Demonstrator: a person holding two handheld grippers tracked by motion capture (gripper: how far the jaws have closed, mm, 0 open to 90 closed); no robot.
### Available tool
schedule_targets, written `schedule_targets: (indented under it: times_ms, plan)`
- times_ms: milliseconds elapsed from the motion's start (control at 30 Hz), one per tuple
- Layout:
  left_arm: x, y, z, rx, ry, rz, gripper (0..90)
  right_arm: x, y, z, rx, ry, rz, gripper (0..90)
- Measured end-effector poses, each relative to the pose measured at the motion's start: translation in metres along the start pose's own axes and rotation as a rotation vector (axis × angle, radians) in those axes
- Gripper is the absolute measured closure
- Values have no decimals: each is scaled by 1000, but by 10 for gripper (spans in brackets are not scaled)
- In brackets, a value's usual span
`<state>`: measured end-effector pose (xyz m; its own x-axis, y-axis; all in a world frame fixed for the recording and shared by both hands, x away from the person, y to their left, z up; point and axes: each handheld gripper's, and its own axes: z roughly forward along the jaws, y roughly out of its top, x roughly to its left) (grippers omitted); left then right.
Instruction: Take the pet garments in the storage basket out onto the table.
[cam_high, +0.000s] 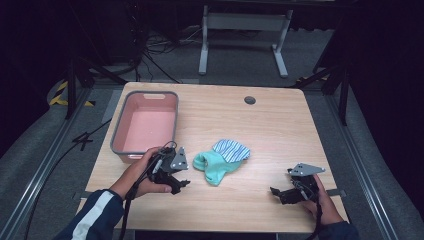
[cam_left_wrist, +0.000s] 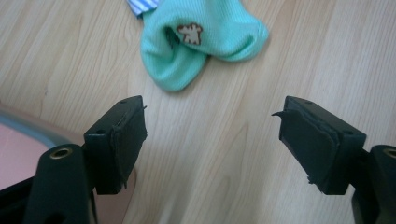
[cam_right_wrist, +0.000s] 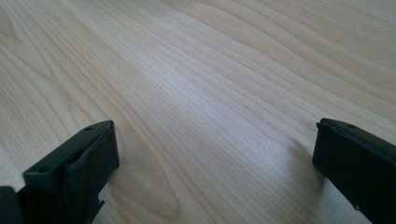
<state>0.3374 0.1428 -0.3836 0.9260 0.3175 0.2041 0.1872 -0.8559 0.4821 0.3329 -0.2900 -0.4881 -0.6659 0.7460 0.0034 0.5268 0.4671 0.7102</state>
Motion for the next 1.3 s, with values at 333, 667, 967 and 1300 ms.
schedule_targets:
  times_ms: [333,667,967,1300]
  plan:
    - [-3,-28,-8,46,18,-18,239,0,0,0,0,0,0,6]
    - [-2,-69,-6,82,11,-93,222,0,0,0,0,0,0,6]
    - [10,-119,-4,81,39,-215,228,0,0,0,0,0,0,6]
    - [15,-160,2,7,43,-291,220,0,0,0,0,0,0,6]
